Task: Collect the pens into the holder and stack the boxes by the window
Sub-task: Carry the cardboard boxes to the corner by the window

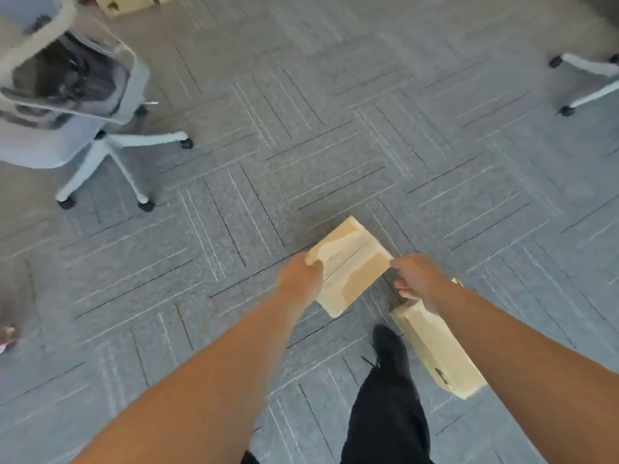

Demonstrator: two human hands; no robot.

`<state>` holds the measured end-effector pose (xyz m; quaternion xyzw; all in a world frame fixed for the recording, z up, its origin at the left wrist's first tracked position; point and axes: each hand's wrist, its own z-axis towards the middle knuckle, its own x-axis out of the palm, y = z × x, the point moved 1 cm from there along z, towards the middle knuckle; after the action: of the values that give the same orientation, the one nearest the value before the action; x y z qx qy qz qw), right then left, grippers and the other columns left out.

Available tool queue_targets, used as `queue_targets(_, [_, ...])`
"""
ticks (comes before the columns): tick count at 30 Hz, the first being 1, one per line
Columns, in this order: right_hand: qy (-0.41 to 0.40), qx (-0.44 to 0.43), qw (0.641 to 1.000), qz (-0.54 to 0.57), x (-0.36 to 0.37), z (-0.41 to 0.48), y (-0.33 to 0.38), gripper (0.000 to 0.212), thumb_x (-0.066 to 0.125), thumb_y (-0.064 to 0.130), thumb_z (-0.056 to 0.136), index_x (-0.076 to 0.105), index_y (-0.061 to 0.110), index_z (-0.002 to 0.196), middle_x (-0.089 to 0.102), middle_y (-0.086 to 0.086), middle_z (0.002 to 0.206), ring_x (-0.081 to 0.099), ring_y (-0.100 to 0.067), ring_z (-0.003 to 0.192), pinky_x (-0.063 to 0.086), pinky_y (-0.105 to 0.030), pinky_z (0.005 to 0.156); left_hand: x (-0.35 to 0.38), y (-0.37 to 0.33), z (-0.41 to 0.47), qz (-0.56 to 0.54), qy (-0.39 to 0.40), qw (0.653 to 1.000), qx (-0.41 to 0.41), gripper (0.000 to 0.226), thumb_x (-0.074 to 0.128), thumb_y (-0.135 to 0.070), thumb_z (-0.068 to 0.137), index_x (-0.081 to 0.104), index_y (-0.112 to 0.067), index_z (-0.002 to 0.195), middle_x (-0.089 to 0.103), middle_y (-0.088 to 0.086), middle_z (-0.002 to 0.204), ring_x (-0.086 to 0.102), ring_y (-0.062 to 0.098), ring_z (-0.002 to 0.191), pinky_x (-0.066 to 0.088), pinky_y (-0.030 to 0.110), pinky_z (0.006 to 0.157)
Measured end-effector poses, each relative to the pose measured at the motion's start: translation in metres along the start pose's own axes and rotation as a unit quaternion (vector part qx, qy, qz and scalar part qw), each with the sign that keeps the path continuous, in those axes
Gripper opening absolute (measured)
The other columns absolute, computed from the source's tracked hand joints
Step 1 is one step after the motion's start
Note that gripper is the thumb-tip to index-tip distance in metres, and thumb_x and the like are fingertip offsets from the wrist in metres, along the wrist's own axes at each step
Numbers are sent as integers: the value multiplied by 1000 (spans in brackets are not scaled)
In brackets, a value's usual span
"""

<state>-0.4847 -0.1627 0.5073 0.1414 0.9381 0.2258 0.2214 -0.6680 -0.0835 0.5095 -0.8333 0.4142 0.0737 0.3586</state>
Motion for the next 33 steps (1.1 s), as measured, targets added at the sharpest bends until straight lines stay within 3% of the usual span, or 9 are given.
queue_targets(2, [20,-7,999,-35,-14,61,16,32,55,18,94,57,-1,120,51,-6,78,53,-22,83,49,-28,67,33,-14,37,-43,-35,998,-26,45,41,-28,97,42,-15,140,63,10,113,64,37,98,50,38,74])
queue_targets(6, [34,-40,991,-122,-21,173,25,41,55,18,92,55,-8,124,62,-29,100,62,-39,96,51,-49,95,94,-12,119,-68,-102,988,-90,64,48,-42,93,27,-21,150,54,12,136,64,29,99,52,34,77])
queue_targets(10, [35,-54,981,-180,-11,285,-8,14,59,19,85,59,5,89,48,-8,80,47,-23,76,34,-30,64,157,27,208,-84,-140,970,-178,78,58,-49,87,25,-16,150,42,12,144,58,32,113,44,34,74])
queue_targets(13, [47,-50,974,-215,-2,346,-43,50,60,20,89,47,8,136,52,-11,134,51,-24,113,36,-30,79,189,58,259,-84,-168,959,-211,85,65,-50,82,25,-15,149,39,13,146,47,33,127,44,39,89])
queue_targets(15, [35,-61,967,-243,8,377,-62,66,61,22,89,33,8,147,42,-11,147,47,-26,126,36,-31,84,202,79,286,-94,-184,950,-233,90,70,-51,78,26,-15,148,41,14,143,49,33,125,45,40,88])
queue_targets(19, [13,-72,954,-289,28,427,-80,63,62,26,89,37,7,143,48,-13,141,53,-25,117,46,-39,86,226,117,323,-99,-206,932,-282,103,73,-53,74,17,-13,150,36,16,143,48,34,126,45,43,96])
queue_targets(25, [39,-97,954,-281,75,488,-86,73,73,32,78,40,10,140,53,-9,129,54,-23,103,41,-25,67,249,165,370,-155,-209,904,-340,111,74,-61,69,17,-8,148,53,10,127,57,26,112,49,39,87])
queue_targets(29, [40,-76,963,-257,91,508,-83,98,81,46,66,36,10,145,42,-8,145,48,-28,127,42,-31,90,254,172,393,-187,-185,895,-360,102,72,-64,69,33,-2,140,60,10,120,61,29,107,53,37,89])
queue_targets(33, [53,-96,966,-233,94,488,-56,91,83,45,57,48,10,134,50,-8,133,56,-27,116,47,-41,98,222,161,383,-219,-216,884,-352,95,75,-63,66,41,-4,133,59,12,123,61,31,107,53,39,90])
